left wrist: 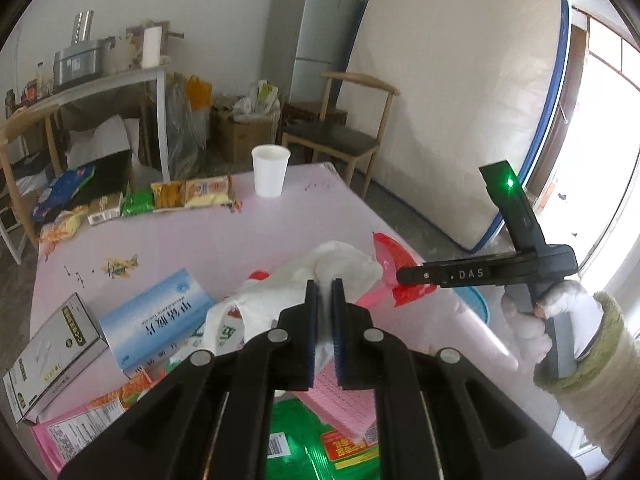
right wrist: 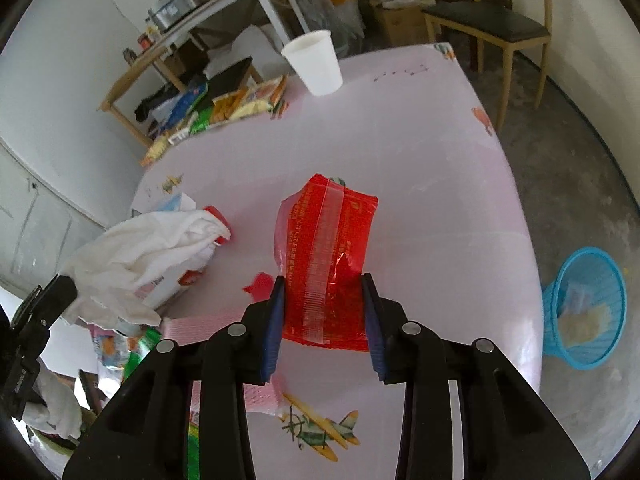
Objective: Collect trash
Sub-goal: 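Lift the red bag and white glove and carry them toward the blue wastebasket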
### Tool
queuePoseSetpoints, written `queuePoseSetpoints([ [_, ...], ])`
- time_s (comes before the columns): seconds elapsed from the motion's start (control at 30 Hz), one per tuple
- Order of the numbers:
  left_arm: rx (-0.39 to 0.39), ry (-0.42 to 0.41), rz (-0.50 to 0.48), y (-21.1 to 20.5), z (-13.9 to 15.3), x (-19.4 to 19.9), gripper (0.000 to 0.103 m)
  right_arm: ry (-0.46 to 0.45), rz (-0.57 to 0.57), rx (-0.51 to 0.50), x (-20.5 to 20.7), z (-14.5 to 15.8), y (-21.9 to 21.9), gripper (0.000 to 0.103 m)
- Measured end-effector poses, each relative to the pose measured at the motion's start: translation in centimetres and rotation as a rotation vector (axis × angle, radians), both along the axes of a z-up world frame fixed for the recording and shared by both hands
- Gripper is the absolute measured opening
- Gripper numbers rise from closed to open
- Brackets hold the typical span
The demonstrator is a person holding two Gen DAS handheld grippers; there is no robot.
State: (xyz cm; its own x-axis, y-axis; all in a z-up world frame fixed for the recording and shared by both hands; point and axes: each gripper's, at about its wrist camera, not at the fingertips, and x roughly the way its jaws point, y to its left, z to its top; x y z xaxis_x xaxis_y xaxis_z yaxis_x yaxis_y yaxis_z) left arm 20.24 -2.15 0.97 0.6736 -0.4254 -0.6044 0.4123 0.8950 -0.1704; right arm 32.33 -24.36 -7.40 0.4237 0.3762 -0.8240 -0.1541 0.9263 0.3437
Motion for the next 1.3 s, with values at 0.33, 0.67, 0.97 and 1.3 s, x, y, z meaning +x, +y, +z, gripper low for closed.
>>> queuePoseSetpoints([
  [0.33,-0.062,-0.054,0.033,0.8,2.6,-1.0,0.006,-0.085,-0.051,0.069,-1.5,3.4,-3.0,0.034],
  [0.67,-0.088,-0.094,0.024,-0.7,5.2,-2.5,0.006,-0.163,-0.108,0.140,-3.9,6.2,-6.8,0.034],
  [0.97,-0.118,-0.095,-0.016,-3.6,6.7,-3.1,0.006,-0.184,-0.225,0.163,-6.3,6.7,-11.2,0.034],
  [1.3,-0.085,-0.057,-0.142,-10.8,7.6,-1.6,0.006,-0.193,-0.361,0.197,-8.6,5.9,-16.2,0.034],
])
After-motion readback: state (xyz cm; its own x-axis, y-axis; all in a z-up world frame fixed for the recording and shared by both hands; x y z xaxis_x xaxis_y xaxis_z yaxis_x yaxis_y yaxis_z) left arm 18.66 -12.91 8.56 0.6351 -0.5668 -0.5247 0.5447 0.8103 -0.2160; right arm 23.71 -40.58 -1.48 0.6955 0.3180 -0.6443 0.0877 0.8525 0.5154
